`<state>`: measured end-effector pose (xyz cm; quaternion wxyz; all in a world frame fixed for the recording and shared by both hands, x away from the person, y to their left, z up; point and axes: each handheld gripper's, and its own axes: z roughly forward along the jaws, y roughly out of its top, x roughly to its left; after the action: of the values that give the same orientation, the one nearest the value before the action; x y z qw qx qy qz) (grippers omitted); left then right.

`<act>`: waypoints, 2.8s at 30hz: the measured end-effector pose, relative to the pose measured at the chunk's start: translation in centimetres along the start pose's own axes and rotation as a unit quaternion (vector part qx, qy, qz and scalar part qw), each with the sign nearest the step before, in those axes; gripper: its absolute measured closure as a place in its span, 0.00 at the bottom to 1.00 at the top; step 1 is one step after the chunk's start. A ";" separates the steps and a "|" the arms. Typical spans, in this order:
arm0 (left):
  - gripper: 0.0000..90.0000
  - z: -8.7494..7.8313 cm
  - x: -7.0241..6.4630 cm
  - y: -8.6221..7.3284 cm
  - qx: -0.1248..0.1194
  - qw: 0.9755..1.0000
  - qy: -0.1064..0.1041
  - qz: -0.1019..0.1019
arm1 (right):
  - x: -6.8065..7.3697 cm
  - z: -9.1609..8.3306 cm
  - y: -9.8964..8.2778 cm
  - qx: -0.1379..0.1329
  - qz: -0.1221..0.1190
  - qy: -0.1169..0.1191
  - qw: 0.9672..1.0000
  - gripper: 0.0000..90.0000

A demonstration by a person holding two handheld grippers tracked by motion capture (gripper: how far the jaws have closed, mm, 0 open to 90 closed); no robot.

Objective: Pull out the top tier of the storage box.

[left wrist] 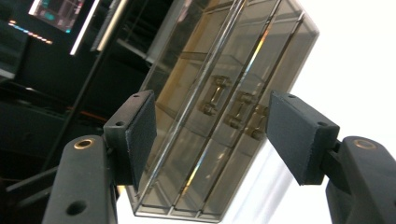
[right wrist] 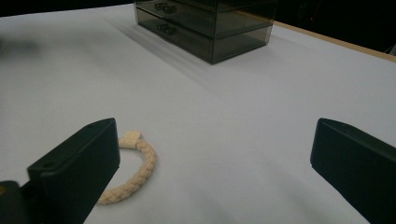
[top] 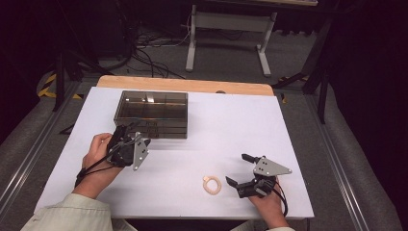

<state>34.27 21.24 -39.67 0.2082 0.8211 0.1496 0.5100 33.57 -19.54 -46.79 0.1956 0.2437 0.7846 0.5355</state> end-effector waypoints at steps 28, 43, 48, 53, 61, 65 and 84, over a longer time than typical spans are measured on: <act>0.39 1.8 -2.6 0.5 0.053 0.989 0.103 0.096 | 0.0 0.1 0.0 0.001 -0.002 0.001 1.000 0.02; 0.46 2.9 -3.7 0.5 0.076 0.976 0.136 0.150 | 0.1 0.1 0.0 0.001 -0.003 0.001 1.000 0.02; 0.49 3.1 -3.8 0.4 0.073 0.977 0.127 0.152 | 0.0 0.0 0.0 0.000 -0.002 -0.004 1.000 0.02; 0.53 3.8 -4.0 0.4 0.073 0.977 0.120 0.159 | 0.0 0.0 0.0 -0.001 -0.001 -0.006 1.000 0.02; 0.57 5.1 -4.4 0.2 0.087 0.975 0.124 0.164 | 0.1 0.0 0.0 0.000 -0.003 -0.013 1.000 0.02; 0.60 5.6 -4.4 0.1 0.091 0.973 0.128 0.169 | 0.1 0.0 0.0 0.001 -0.003 -0.016 1.000 0.02; 0.74 6.7 -4.9 -0.2 0.103 0.968 0.139 0.182 | 0.1 0.0 0.0 0.003 -0.006 -0.015 1.000 0.02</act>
<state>38.17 17.92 -46.26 0.0032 0.7725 0.0764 0.6304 33.50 -19.42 -46.78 0.2098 0.2475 0.7848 0.5280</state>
